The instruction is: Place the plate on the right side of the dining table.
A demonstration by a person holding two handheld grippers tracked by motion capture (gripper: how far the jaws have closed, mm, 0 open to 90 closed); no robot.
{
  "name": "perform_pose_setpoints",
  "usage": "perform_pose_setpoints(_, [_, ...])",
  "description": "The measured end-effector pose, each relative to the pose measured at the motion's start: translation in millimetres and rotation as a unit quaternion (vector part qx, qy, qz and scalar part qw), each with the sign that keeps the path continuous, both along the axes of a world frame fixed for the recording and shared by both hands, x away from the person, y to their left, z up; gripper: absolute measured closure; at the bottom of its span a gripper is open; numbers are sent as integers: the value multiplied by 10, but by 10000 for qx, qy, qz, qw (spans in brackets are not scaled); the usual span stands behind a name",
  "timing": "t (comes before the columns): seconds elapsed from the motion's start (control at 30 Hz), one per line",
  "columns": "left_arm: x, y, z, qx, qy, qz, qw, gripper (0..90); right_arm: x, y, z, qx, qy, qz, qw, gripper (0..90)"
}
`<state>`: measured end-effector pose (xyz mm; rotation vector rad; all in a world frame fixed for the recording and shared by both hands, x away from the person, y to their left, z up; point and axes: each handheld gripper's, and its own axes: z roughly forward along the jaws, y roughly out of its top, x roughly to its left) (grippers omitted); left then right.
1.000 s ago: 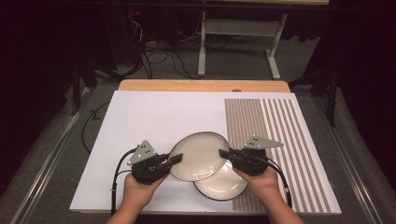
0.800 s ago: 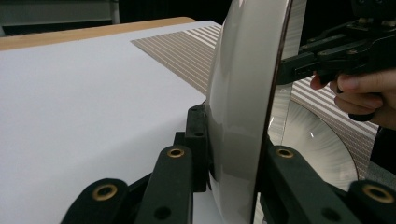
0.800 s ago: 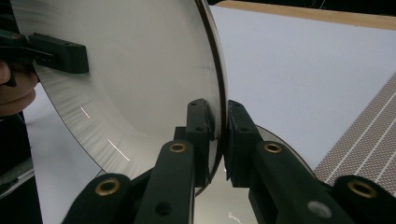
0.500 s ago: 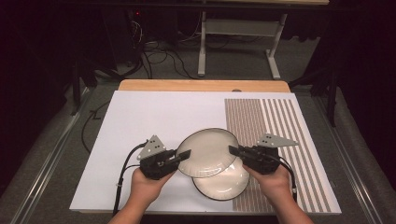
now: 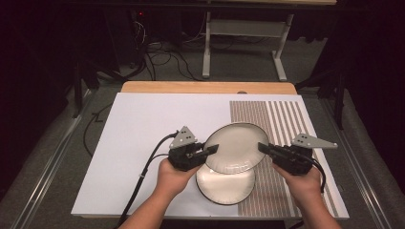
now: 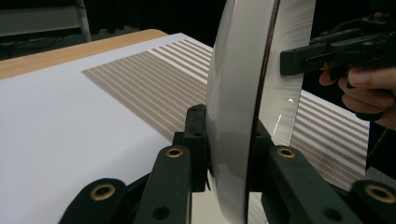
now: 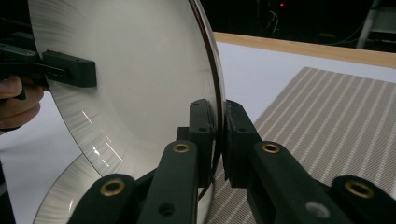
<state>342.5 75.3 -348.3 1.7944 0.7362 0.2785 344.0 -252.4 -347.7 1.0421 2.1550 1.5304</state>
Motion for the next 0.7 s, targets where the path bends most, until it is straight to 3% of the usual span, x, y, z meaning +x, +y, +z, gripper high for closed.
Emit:
perform_pose_setpoints(0.23, [174, -347, 46, 91, -44, -176, 9998, 768, 9, -308, 22, 23, -61, -323, 9995, 857])
perform_pose_setpoints(0.7, [389, -761, 42, 185, -58, -381, 9991, 759, 12, -693, 10, 30, -101, -753, 9971, 856])
